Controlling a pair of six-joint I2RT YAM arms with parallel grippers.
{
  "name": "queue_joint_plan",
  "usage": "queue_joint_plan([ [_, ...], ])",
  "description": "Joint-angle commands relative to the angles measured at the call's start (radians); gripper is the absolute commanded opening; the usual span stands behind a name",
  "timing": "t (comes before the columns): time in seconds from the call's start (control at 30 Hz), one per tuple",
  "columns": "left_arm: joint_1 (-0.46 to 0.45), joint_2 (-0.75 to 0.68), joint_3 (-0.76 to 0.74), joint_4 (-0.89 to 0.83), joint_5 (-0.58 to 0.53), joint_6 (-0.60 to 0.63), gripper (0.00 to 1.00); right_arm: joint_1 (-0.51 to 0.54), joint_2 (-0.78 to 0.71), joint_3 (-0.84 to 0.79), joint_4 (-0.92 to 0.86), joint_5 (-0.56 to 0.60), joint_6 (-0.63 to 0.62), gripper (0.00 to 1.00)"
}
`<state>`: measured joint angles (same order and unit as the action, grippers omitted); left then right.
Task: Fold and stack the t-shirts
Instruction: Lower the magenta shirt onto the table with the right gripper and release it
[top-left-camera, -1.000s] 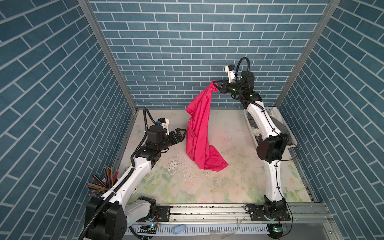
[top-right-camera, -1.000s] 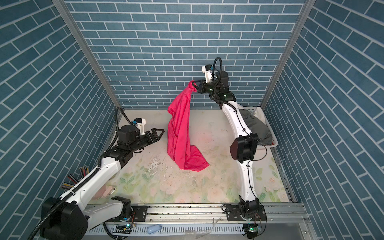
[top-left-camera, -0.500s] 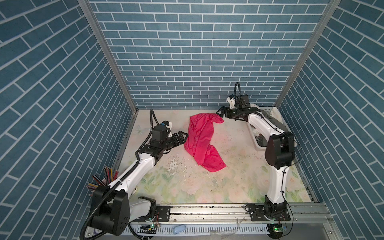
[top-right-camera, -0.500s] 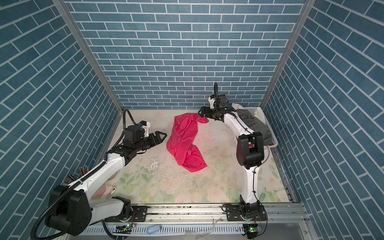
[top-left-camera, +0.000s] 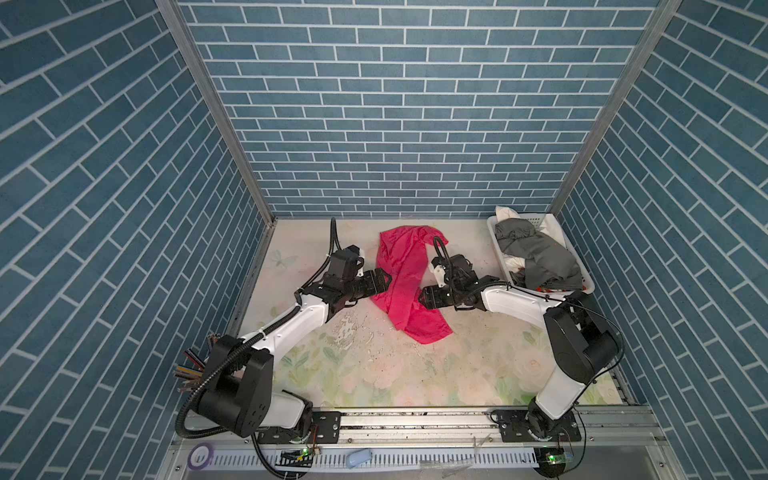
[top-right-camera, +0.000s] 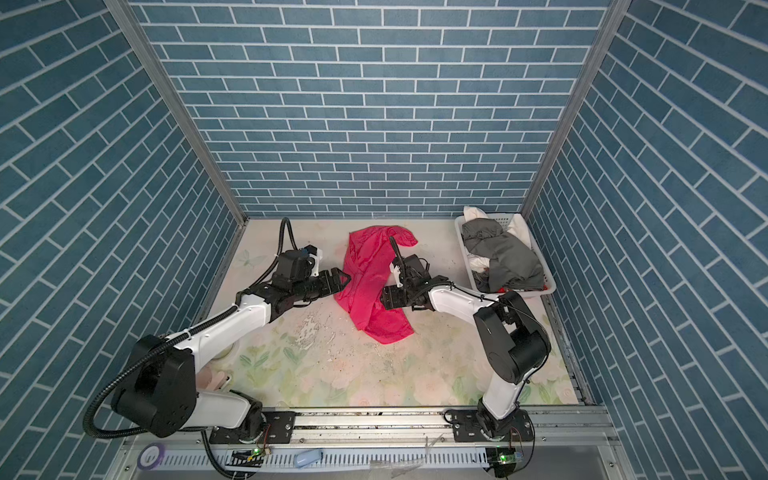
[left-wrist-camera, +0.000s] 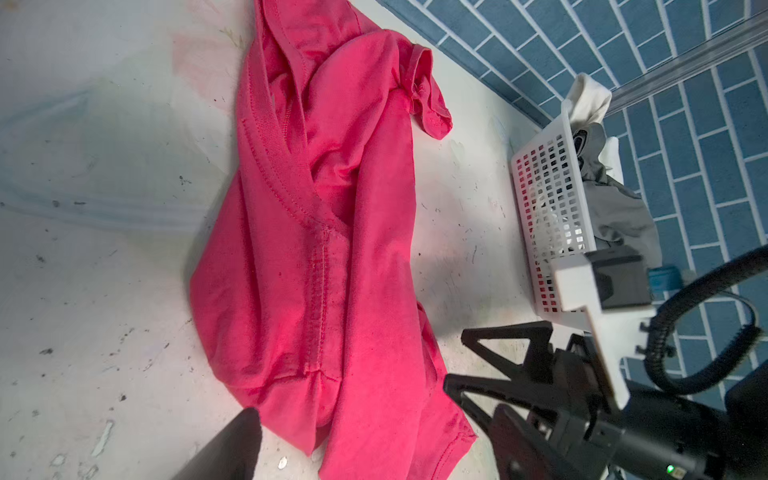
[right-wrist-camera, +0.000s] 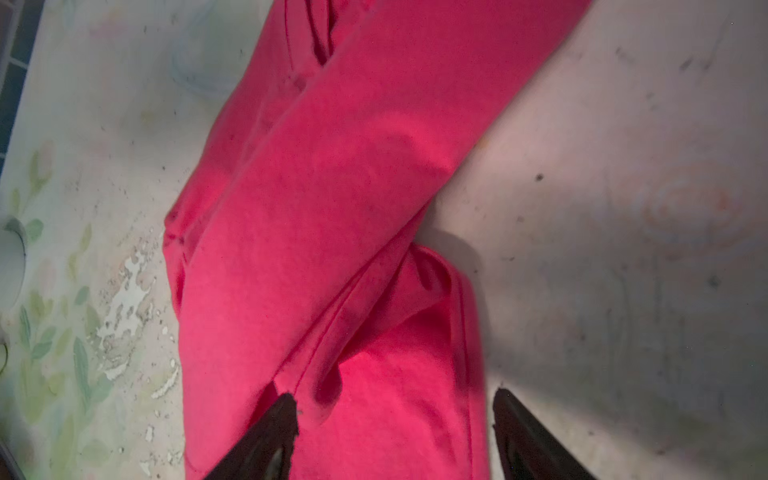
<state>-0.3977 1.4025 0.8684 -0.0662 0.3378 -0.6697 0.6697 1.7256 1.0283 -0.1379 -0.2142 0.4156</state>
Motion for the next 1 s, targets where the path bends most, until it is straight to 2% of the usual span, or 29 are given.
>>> queue_joint_plan([
  [0.0,0.0,-0.009,-0.022,0.005,-0.004,-0.001,0.88,0.044,-0.014,-0.019,0.088,0.043,0.064,0.72],
  [0.13,0.0,-0.01,-0.04,0.017,-0.001,-0.007,0.88,0.084,-0.008,-0.036,0.112,0.049,0.11,0.66],
  [0.33,0.001,-0.027,-0.055,0.022,-0.004,-0.01,0.88,0.184,-0.032,-0.049,0.12,0.108,0.181,0.64],
  [0.5,0.011,-0.031,-0.073,0.026,-0.003,-0.011,0.88,0.236,-0.029,-0.059,0.142,0.168,0.258,0.54],
  [0.67,0.011,-0.038,-0.077,0.031,0.005,-0.015,0.88,0.247,0.033,-0.027,0.153,0.165,0.275,0.3],
  [0.7,0.012,-0.039,-0.076,0.028,0.002,-0.013,0.88,0.247,0.039,-0.014,0.14,0.172,0.272,0.24],
  [0.77,0.012,-0.039,-0.072,0.025,-0.004,-0.011,0.88,0.247,0.034,0.006,0.104,0.205,0.254,0.05],
  [0.8,0.012,-0.035,-0.069,0.023,-0.004,-0.011,0.88,0.247,0.018,0.012,0.085,0.227,0.246,0.0],
  [0.97,-0.011,0.013,-0.029,0.012,-0.027,-0.003,0.88,0.225,-0.121,0.049,-0.074,0.375,0.155,0.0],
])
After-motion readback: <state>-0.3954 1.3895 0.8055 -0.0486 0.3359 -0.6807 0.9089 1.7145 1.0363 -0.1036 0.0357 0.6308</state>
